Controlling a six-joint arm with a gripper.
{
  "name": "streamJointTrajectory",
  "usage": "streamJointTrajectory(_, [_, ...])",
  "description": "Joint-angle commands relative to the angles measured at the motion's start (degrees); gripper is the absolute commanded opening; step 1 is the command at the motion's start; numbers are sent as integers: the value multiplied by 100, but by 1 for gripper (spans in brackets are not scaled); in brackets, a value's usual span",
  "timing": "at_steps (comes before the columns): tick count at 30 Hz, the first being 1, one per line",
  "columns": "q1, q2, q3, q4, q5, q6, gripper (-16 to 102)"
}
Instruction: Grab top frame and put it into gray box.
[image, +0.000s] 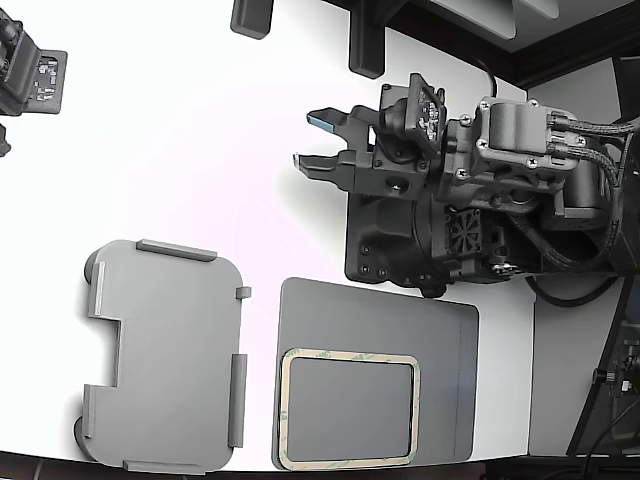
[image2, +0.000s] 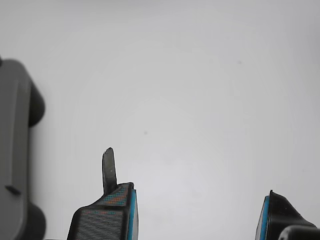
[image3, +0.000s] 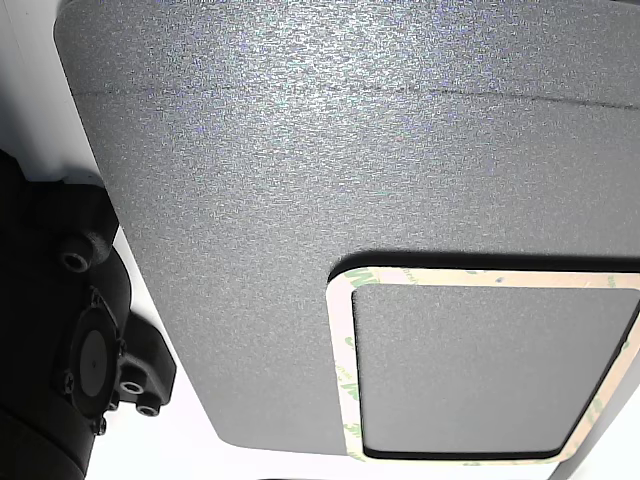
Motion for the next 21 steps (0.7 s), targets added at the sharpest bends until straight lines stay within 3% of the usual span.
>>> streamJointTrajectory(1, [-62,123,-141,0,185,132,100])
streamJointTrajectory(16, [-62,114,-176,0,167,105,100])
streamJointTrajectory(21, [-35,-483,-896,70,114,53,99])
